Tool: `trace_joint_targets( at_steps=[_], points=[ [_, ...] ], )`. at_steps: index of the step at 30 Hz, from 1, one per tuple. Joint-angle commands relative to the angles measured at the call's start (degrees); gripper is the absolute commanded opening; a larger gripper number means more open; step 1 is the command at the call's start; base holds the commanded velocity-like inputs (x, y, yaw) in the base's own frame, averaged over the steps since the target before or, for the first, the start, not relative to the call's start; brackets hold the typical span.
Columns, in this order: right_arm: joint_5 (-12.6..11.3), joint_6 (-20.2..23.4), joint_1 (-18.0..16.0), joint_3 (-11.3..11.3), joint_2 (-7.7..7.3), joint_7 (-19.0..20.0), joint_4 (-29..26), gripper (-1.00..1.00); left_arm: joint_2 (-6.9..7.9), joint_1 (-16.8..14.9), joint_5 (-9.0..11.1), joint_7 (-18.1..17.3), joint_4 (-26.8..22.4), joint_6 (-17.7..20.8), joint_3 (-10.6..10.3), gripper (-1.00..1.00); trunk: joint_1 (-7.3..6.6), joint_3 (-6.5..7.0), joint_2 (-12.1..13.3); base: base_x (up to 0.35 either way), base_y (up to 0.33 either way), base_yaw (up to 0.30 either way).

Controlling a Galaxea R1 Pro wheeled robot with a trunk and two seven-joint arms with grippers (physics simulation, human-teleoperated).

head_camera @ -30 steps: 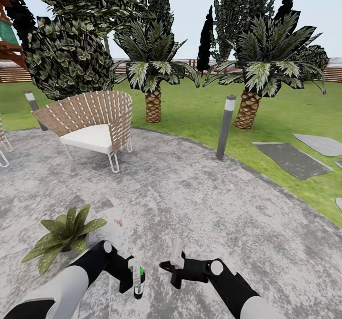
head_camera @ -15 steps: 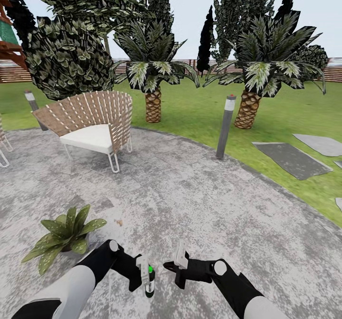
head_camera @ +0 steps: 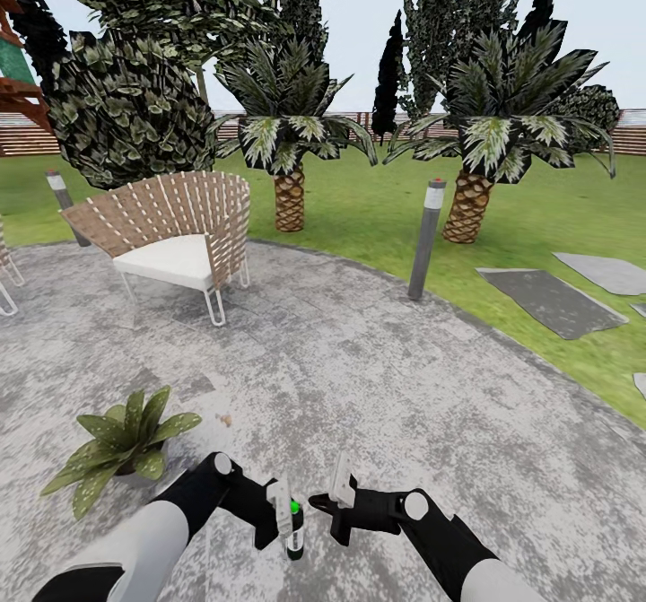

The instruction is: Pick up the pesticide atomizer in the garden and spray insectifuge to fully cover both potted plants in the garden.

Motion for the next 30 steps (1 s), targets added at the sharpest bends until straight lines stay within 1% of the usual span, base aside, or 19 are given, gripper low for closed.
trace_joint_targets(
  at_steps=[1, 9, 11, 16, 17, 18, 20, 30],
  points=[
    [0.5, -0.3, 0.0, 0.0, 0.01, 0.0, 0.0, -1.0, -0.24, 0.0, -0.5, -0.1, 0.0, -0.6, 0.4, -1.0, -0.01, -0.05, 0.0, 0.0, 0.0, 0.0],
    [0.5, -0.3, 0.0, 0.0, 0.01, 0.0, 0.0, -1.0, -0.86, 0.0, -0.3, -0.1, -0.1, -0.6, 0.4, -1.0, -0.01, -0.05, 0.0, 0.0, 0.0, 0.0],
    [0.5, -0.3, 0.0, 0.0, 0.01, 0.0, 0.0, -1.0, -1.22, 0.0, -0.3, -0.2, -0.1, -0.7, 0.5, -1.0, -0.01, -0.05, 0.0, 0.0, 0.0, 0.0],
    [0.5, -0.3, 0.0, 0.0, 0.01, 0.0, 0.0, -1.0, -1.45, 0.0, -0.2, -0.2, -0.1, -0.7, 0.5, -1.0, -0.01, -0.05, 0.0, 0.0, 0.0, 0.0],
    [0.5, -0.3, 0.0, 0.0, 0.01, 0.0, 0.0, -1.0, -1.37, 0.0, 1.7, -0.2, -0.1, -0.7, 0.4, -1.0, -0.01, -0.05, 0.0, 0.0, 0.0, 0.0],
    [0.5, -0.3, 0.0, 0.0, 0.01, 0.0, 0.0, -1.0, -1.33, 0.0, 2.7, -0.2, -0.1, -0.8, 0.4, -1.0, -0.01, -0.05, 0.0, 0.0, 0.0, 0.0],
    [0.5, -0.3, 0.0, 0.0, 0.01, 0.0, 0.0, -1.0, -1.3, 0.0, 3.4, -0.2, -0.1, -0.8, 0.3, -1.0, -0.01, -0.05, 0.0, 0.0, 0.0, 0.0],
    [0.5, -0.3, 0.0, 0.0, 0.01, 0.0, 0.0, -1.0, -1.12, 0.0, 3.7, -0.3, 0.0, -0.8, 0.0, -1.0, -0.01, -0.05, 0.0, 0.0, 0.0, 0.0]
  ],
)
